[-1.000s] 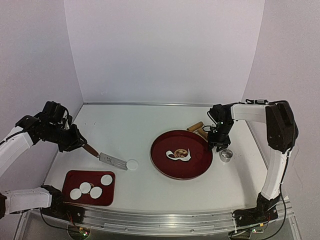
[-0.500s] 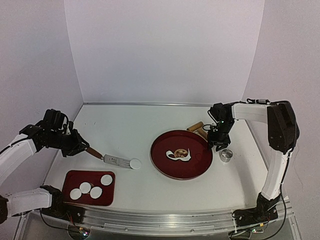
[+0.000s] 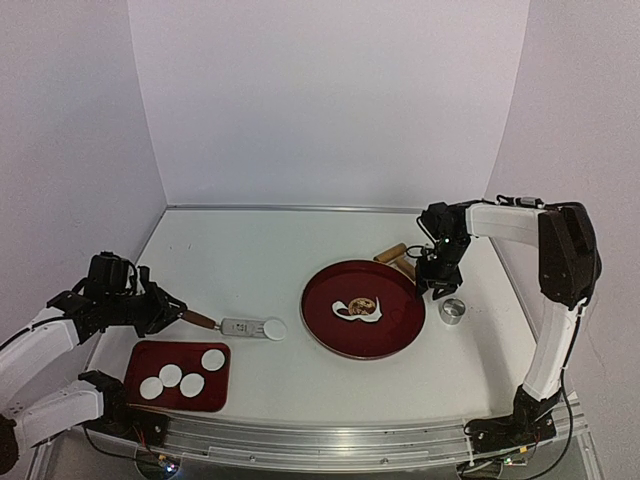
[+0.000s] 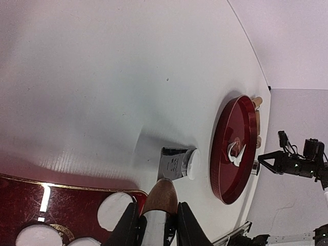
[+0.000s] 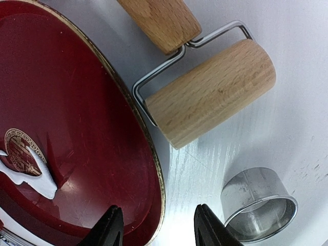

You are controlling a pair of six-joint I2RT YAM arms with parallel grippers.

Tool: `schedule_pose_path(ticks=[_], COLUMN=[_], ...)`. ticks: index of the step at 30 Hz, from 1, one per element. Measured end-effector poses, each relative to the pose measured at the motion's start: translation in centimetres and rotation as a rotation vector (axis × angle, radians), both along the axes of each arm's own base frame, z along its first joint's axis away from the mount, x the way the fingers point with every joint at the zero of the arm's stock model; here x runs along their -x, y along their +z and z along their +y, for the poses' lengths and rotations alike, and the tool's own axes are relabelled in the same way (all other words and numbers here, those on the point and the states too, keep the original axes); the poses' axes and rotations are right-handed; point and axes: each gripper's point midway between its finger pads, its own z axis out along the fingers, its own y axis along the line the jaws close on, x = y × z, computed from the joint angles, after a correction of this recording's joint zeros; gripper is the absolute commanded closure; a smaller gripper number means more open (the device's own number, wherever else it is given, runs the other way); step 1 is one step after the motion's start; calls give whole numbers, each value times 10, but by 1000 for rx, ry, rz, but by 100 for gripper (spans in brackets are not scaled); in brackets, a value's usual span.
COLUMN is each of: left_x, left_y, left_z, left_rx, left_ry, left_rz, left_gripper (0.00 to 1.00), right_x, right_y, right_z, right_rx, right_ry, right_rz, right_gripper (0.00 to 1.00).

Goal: Roll out the dumpling wrappers from the dough

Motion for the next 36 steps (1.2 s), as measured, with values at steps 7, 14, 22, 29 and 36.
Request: schedule_pose_path(ticks=[7, 14, 22, 29, 36], left_x=[-1, -3, 6, 11, -3], left_y=[-20, -19, -9, 1, 35], left_z=[-10, -12, -7, -4, -1], left_rx=[88, 149, 207, 244, 241], left_ry=[-3, 3, 43, 89, 140], left_rz=[-2, -16, -26, -15, 6], left_gripper=[100, 100, 100, 100, 100], right_x=[-2, -2, -4, -13, -1], right_y=[6, 13, 16, 33, 69], right_z=[0, 0, 2, 17, 105], right_rx=[1, 3, -1, -55, -138], right_ry=[0, 2, 15, 50, 256], right_rz=[0, 2, -2, -36, -146], right_gripper=[53, 53, 53, 50, 54])
